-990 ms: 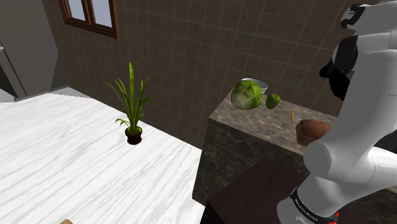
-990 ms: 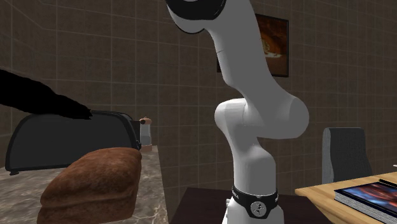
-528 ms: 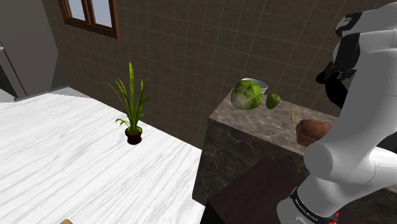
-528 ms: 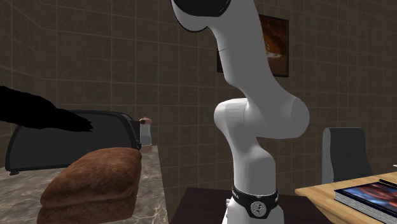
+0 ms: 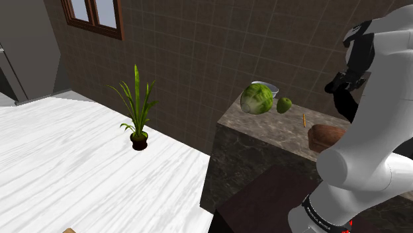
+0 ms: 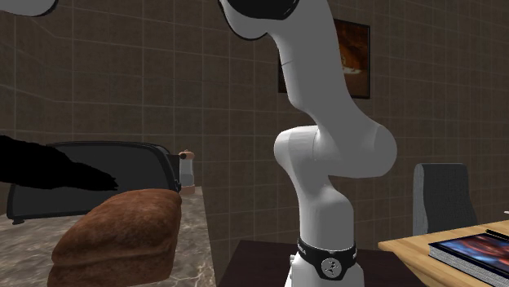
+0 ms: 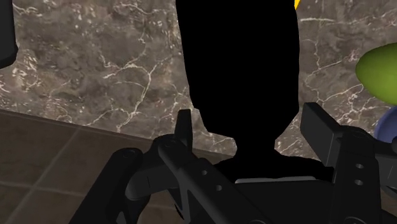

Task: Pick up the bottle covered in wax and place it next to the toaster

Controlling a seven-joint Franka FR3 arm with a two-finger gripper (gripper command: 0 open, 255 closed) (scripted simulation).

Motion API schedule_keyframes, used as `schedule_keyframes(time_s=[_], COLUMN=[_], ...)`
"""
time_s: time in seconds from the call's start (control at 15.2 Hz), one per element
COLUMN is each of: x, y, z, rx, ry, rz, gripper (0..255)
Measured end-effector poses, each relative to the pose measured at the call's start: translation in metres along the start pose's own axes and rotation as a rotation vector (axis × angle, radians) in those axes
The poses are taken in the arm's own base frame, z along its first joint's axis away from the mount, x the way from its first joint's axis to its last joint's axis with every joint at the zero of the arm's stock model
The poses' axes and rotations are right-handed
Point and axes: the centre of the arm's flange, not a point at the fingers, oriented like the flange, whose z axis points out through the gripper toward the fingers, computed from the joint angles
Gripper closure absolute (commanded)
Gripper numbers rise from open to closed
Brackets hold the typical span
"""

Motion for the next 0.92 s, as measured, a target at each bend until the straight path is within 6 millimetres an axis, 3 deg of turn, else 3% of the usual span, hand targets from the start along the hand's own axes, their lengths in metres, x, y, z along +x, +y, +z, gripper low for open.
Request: schedule_keyframes(time_s=[0.92], x=[-0.004], y=[0.004], z=[0.073], rx=[0.0], ry=[0.001], rz=[-0.001], gripper=[255])
